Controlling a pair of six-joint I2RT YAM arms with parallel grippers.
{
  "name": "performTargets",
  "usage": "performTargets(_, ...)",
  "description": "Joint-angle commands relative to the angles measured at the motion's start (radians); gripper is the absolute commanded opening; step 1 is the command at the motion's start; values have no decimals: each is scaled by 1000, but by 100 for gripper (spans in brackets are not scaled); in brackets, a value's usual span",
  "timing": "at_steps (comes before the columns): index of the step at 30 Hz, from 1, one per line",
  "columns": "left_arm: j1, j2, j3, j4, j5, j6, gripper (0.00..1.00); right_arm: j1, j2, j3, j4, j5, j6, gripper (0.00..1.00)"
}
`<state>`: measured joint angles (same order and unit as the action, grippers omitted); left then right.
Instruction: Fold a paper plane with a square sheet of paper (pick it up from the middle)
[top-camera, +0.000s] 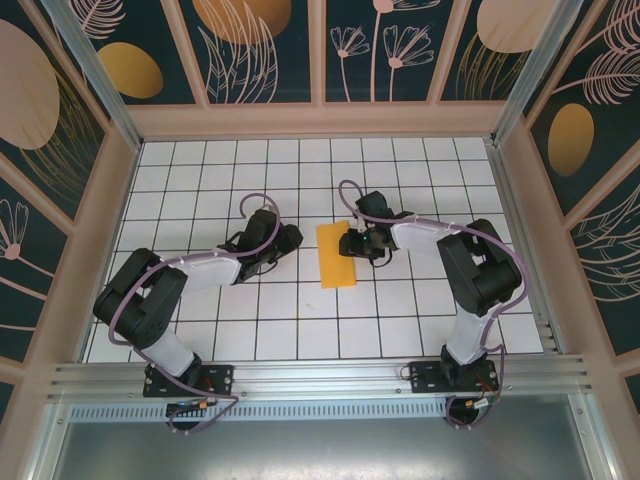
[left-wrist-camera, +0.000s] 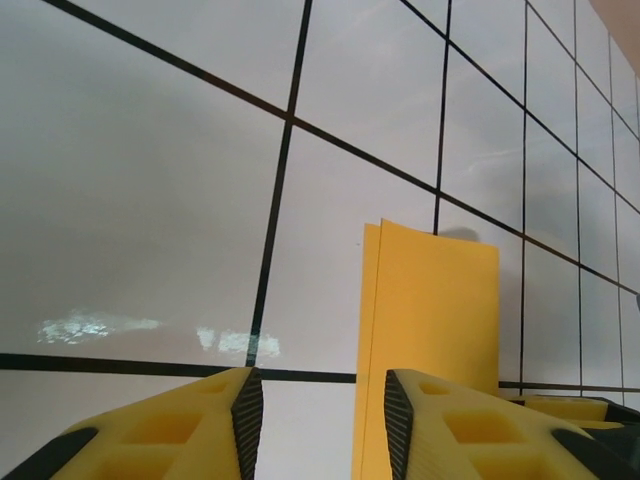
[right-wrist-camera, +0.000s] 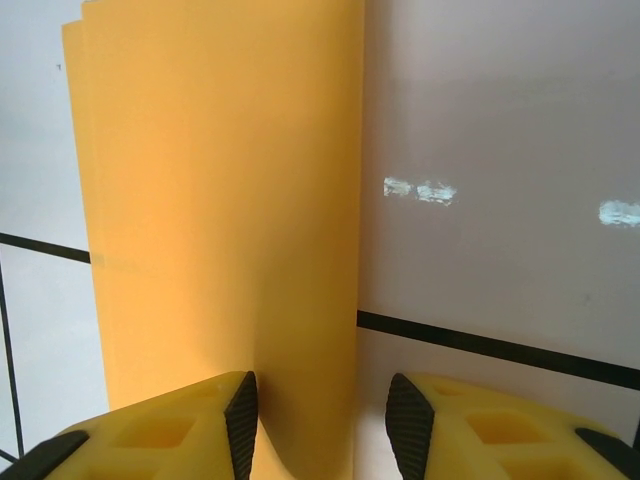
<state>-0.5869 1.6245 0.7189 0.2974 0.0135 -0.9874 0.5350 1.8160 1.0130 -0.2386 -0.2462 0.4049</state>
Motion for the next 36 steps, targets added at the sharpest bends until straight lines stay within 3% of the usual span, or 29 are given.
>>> performTargets(1, 7, -19, -3, -13, 1, 19, 42, 28, 97, -20, -14, 19, -38, 46)
performTargets(23, 5, 84, 77, 63, 176, 44, 46, 26, 141, -12, -11, -4, -70, 50)
performTargets(36, -13, 166, 110, 111, 264, 37, 42, 27, 154, -8, -8, -6, -60, 51)
